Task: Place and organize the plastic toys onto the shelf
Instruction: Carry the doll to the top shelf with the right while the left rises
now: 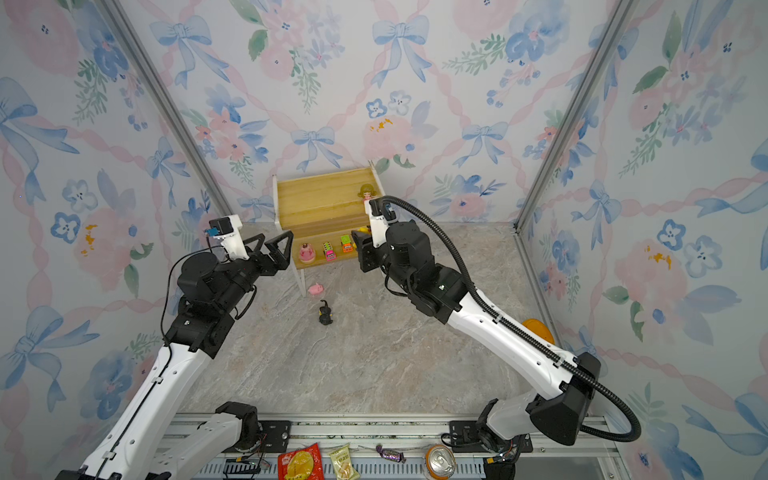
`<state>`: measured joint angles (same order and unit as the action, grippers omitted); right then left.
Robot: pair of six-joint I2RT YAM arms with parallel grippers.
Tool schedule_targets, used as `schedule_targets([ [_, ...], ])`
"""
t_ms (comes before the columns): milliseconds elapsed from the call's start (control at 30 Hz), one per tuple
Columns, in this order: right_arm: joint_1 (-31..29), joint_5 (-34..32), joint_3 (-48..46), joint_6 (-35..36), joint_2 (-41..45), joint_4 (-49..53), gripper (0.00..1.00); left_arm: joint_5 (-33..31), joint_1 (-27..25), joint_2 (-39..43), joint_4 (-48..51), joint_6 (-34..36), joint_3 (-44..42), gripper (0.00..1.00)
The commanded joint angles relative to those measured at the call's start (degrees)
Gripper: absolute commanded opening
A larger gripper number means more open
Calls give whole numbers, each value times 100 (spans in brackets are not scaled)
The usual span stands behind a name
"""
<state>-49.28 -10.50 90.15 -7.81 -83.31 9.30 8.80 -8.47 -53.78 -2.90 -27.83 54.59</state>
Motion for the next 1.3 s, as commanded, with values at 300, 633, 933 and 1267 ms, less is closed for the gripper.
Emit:
schedule_targets([
  [300,437,2328,2044,1396,-1931,-630,28,609,1477,-747,-312,-652,306,98],
  [633,768,2719,2788,1581,-2811,-1143,28,1023,1603,-982,-1354,-826,-230,98],
  [933,1048,2899,2745,1643,-3206,-1974,30,1318,1603,-998,-1794,-938,-480,98],
  [1267,1271,3081,2742,1513,-3490,-2452,29,1458,1606,-1078,-2002,-1015,-502,98],
])
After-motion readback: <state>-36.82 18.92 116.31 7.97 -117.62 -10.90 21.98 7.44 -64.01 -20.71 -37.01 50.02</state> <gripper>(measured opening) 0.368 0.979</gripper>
